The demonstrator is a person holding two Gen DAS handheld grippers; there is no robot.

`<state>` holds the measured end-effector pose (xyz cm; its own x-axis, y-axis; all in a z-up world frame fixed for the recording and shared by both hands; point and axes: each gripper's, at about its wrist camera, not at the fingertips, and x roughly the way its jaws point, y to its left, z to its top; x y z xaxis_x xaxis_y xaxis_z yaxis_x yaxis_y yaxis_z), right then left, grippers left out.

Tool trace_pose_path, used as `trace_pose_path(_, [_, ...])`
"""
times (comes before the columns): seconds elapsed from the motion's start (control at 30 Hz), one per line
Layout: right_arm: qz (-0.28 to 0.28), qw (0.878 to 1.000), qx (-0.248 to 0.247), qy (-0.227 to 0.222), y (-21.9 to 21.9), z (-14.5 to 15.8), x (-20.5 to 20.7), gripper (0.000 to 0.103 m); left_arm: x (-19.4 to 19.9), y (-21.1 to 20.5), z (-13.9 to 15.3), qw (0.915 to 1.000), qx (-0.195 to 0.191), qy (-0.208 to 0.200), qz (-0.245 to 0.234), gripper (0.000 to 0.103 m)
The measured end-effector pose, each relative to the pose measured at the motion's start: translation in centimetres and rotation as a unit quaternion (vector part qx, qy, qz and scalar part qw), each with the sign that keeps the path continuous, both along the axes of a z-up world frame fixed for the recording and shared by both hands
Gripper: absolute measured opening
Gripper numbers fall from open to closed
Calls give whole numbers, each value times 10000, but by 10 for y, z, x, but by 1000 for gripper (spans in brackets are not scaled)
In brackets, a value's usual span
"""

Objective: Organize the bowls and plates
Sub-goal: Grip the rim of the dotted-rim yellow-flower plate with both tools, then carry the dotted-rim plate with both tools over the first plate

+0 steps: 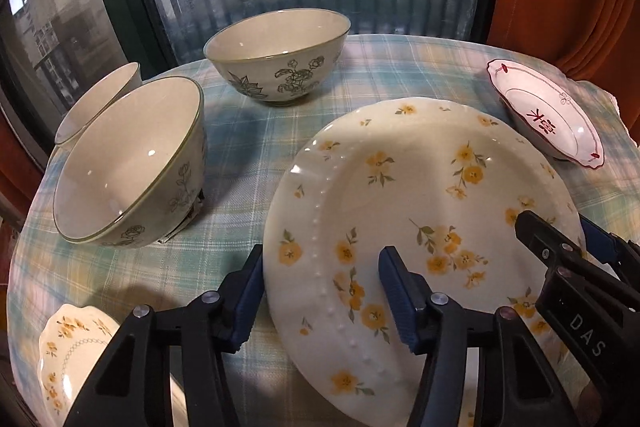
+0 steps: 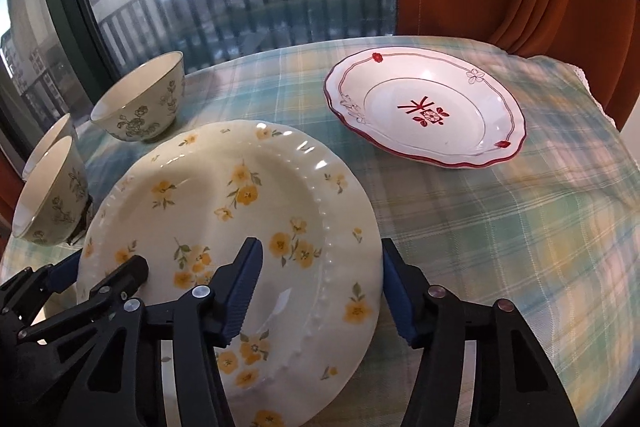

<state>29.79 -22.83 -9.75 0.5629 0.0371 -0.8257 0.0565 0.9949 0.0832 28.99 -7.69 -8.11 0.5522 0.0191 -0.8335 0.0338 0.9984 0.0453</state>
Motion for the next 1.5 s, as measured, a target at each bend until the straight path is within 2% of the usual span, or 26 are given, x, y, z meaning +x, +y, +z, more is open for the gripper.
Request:
trace_pose_path(0.33, [-151, 9995, -208, 188, -2, 5, -22, 58, -23, -9, 1, 9997, -9, 175, -151, 58])
trace_pose_path(0.7, [-387, 9976, -409, 408, -13, 10, -89, 58, -85, -18, 3, 9986, -254, 207, -421, 58])
trace_pose_path(0.97, [-404, 9976, -350, 446, -15, 12, -124, 58, -110, -21, 2, 9986, -263, 108, -436, 58])
trace_pose_path(1.1, [-337, 9980, -320, 426, -16, 10, -127, 61, -107, -25, 0, 9986, -235, 83, -456, 66])
trace_pose_path(1.2, [-294, 9982, -352, 374, -15, 8, -124, 64, -104, -29, -4, 9988, -78, 18, -484, 69])
trace_pose_path(1.5, [-280, 9975, -577, 311, -11, 2, -111, 65, -98, -31, -4, 9989, -29, -53, -469, 68])
